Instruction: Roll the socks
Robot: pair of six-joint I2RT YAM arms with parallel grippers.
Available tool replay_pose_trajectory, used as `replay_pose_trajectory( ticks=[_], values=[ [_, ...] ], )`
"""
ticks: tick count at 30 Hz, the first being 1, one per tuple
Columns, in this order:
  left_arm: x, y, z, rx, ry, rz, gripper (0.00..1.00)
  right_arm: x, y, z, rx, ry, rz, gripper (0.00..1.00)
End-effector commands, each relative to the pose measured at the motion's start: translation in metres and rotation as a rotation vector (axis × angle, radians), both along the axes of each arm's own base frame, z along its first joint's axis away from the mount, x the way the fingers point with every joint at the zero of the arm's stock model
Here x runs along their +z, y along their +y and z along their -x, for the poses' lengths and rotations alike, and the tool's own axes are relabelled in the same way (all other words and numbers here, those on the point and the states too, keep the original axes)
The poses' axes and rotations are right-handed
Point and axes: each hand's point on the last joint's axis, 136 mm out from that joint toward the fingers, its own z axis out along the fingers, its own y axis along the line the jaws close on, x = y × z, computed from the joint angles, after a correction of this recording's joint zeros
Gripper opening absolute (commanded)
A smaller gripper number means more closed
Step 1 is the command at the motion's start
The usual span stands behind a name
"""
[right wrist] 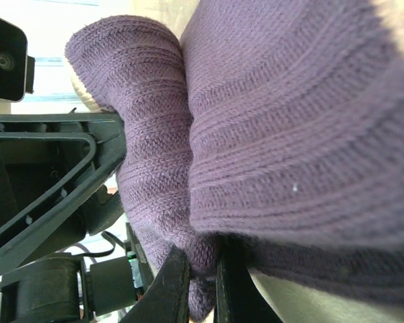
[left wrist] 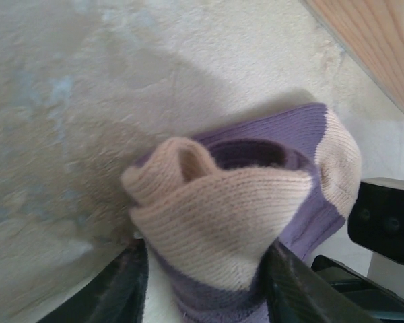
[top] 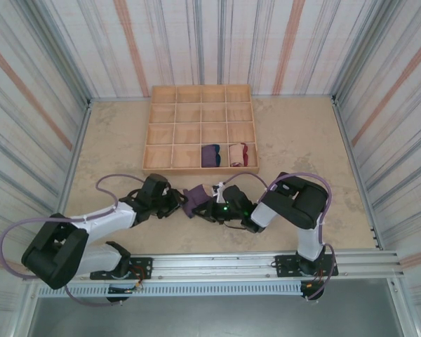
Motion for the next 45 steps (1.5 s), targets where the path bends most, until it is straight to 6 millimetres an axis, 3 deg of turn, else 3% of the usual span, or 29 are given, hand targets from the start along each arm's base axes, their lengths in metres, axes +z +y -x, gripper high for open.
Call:
replay_pose_trajectory(
  ticks=[1,4,8,14,20,25,30,37,42,45],
  values=[
    [0.000,0.003,-0.012,0.027,-0.033,-0.042,0.39,-0.121,-0.096,0.058,-0.066,0.344,0.468,0.00],
    [-0.005,0.003,-0.012,0.016,-0.022,-0.059,0.25,-0.116,-0.095,0.055,-0.048,0.298,0.466,0.01],
    [-0.012,0.002,-0.008,-0.001,0.011,-0.068,0.09,-0.103,-0.090,0.049,-0.005,0.218,0.472,0.18],
    [-0.017,0.016,0.007,0.008,0.076,-0.133,0.08,-0.065,-0.083,0.038,0.103,0.008,0.572,0.38],
    [-0.016,0.030,0.026,0.033,0.129,-0.167,0.07,-0.009,-0.070,0.028,0.184,-0.286,0.734,0.58],
    [-0.016,0.040,0.042,0.069,0.172,-0.160,0.08,0.036,-0.052,0.023,0.215,-0.576,0.856,0.65],
    [-0.014,0.045,0.053,0.077,0.193,-0.149,0.09,0.065,-0.019,0.031,0.269,-0.829,0.908,0.71],
    [-0.020,0.048,0.064,0.082,0.213,-0.129,0.09,0.070,0.028,0.043,0.327,-1.030,0.965,0.72],
    [-0.020,0.049,0.066,0.084,0.214,-0.127,0.09,0.053,0.048,0.047,0.349,-1.094,1.045,0.70],
    [-0.019,0.049,0.067,0.078,0.217,-0.130,0.09,0.044,0.050,0.041,0.324,-1.095,1.097,0.68]
  ],
)
